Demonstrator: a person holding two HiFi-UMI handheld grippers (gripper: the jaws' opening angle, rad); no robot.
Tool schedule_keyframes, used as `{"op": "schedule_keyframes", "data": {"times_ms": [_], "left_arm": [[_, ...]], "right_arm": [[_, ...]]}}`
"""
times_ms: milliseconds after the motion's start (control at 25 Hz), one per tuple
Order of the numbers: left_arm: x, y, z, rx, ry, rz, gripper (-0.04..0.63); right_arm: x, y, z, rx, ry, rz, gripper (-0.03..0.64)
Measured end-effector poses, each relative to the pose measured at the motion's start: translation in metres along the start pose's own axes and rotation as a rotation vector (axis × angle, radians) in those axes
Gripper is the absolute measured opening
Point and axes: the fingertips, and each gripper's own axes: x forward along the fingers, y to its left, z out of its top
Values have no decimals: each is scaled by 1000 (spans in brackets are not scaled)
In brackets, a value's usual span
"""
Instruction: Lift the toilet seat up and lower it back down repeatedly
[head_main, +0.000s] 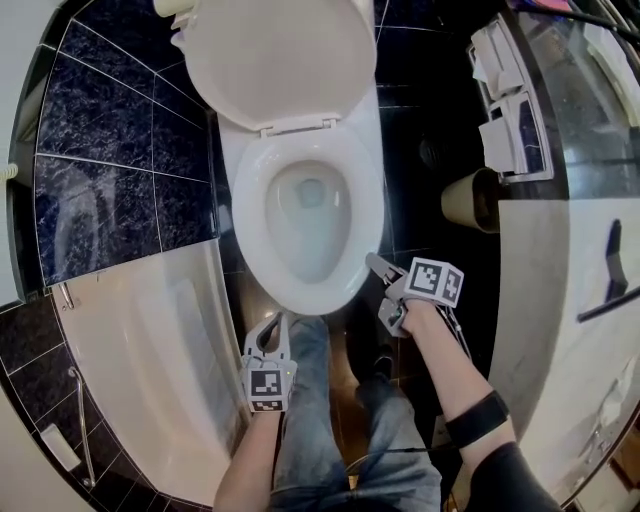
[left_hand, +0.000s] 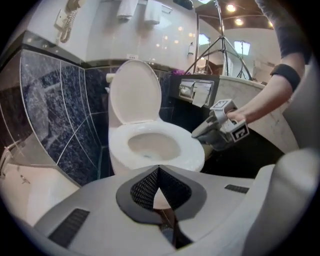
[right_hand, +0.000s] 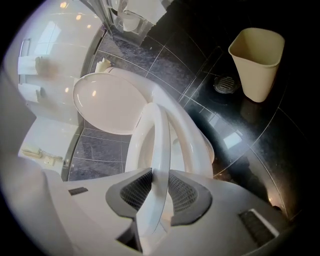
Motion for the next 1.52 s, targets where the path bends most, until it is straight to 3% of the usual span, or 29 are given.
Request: {"op": "schedule_keyframes", "data": {"times_ms": [120,240,480,960,1080,1280,1520], "left_arm": [[2,-5,-33,-31,73,-5,-9],[16,-16,-35,-30,95,-33,-9],[31,-23,-1,-58,48,-43,-10],[8,-13,45,-116,1,-18,-11],[0,-5,61,-119,-9,1,-11],[-11,7,117,-148,-50,-2,-11],[-11,33,210,-137,-121,-8,-11]], "right_arm": [[-11,19,5,2,-3,21,120],[-16,29,8,-2,-1,28,121],[-20,34,10,-2,-9,29,124],[-41,68,22,-3,-21,52,138],[-57,91,32,-30,-40,58,87],[-94,149,60,-201,-102,32,31],[-133,239,98,-554,-214,-33,17]]}}
